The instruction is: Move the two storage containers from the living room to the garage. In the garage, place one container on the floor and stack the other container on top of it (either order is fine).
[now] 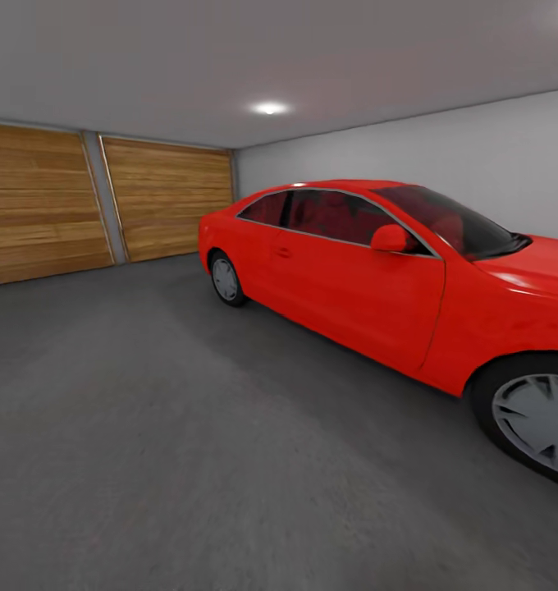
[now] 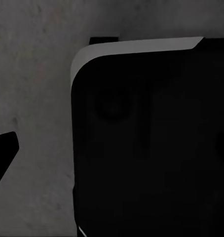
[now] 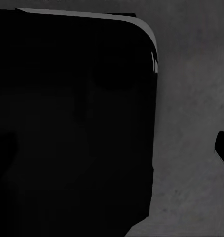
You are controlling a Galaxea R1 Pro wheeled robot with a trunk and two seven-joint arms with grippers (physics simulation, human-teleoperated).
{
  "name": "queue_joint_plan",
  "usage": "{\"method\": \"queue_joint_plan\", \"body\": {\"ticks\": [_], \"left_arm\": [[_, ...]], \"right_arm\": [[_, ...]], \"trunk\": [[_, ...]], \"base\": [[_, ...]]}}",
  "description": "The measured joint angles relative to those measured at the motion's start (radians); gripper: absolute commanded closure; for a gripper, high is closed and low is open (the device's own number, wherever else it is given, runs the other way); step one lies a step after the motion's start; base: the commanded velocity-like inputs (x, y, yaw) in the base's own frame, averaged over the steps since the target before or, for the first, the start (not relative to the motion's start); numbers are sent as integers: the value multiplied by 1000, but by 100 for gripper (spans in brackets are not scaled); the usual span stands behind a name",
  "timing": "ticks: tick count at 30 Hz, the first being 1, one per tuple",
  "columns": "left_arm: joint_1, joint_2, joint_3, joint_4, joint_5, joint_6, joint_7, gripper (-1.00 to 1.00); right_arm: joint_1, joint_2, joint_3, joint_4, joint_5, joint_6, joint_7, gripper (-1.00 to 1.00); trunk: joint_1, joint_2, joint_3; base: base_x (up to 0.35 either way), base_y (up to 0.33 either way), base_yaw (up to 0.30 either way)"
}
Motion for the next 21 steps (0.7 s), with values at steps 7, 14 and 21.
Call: {"method": "queue_joint_plan", "body": {"ticks": [7,14,21], "left_arm": [[0,-1,3,-1,1,0,0,-100],[0,-4,9,1,4,0,0,-100],[0,0,12,6,33,0,1,-100]], "right_arm": [[0,0,0,0,0,0,0,-100],[0,0,0,0,-1,0,0,-100],[0,-1,0,0,-1,0,0,-100]], "trunk": [[0,0,0],[0,0,0],[0,0,0]], "base": [[0,0,300],[0,0,300],[0,0,300]]}}
